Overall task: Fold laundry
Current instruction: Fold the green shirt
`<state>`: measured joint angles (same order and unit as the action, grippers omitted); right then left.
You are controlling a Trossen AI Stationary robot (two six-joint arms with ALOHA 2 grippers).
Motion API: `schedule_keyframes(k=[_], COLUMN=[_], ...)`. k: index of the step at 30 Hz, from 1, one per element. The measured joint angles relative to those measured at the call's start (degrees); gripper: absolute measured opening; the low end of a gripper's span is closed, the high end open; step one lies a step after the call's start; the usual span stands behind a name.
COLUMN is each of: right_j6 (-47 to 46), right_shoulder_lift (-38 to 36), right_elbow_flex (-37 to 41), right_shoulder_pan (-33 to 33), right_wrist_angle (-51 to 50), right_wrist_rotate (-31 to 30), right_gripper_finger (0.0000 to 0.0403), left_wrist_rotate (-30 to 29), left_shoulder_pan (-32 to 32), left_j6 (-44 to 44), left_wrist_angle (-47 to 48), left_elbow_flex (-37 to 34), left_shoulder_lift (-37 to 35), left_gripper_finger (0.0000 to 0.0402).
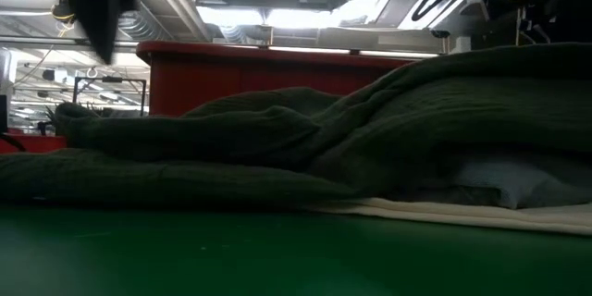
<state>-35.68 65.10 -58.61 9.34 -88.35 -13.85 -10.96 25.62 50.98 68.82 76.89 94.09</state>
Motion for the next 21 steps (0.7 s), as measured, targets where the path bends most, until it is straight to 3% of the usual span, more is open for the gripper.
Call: schedule_keyframes(k=[4, 11, 17, 21], right_j6=[0.0, 0.0, 0.0, 0.0], right_shoulder_lift=[0.0, 0.0, 0.0, 0.0], right_elbow_flex=[0.0, 0.0, 0.0, 0.0], right_shoulder_pan=[0.0, 0.0, 0.0, 0.0], right_wrist_angle=[0.2, 0.4, 0.4, 0.4], right_wrist_rotate=[0.0, 0.0, 0.0, 0.0], right_gripper_finger=[0.0188, 0.0188, 0.0188, 0.0188], left_wrist_rotate=[0.1, -4.9, -5.5, -2.1], left_shoulder_pan=[3.0, 5.6, 4.2, 2.4], left_j6=[9.4, 26.0, 34.0, 34.5], left_wrist_angle=[-5.3, -30.6, -38.1, -38.9], left_elbow_flex=[-11.1, -32.0, -39.3, -40.9], left_shoulder_lift=[-7.8, -20.4, -20.9, -20.9], left_gripper_finger=[0.0114, 0.0114, 0.0114, 0.012])
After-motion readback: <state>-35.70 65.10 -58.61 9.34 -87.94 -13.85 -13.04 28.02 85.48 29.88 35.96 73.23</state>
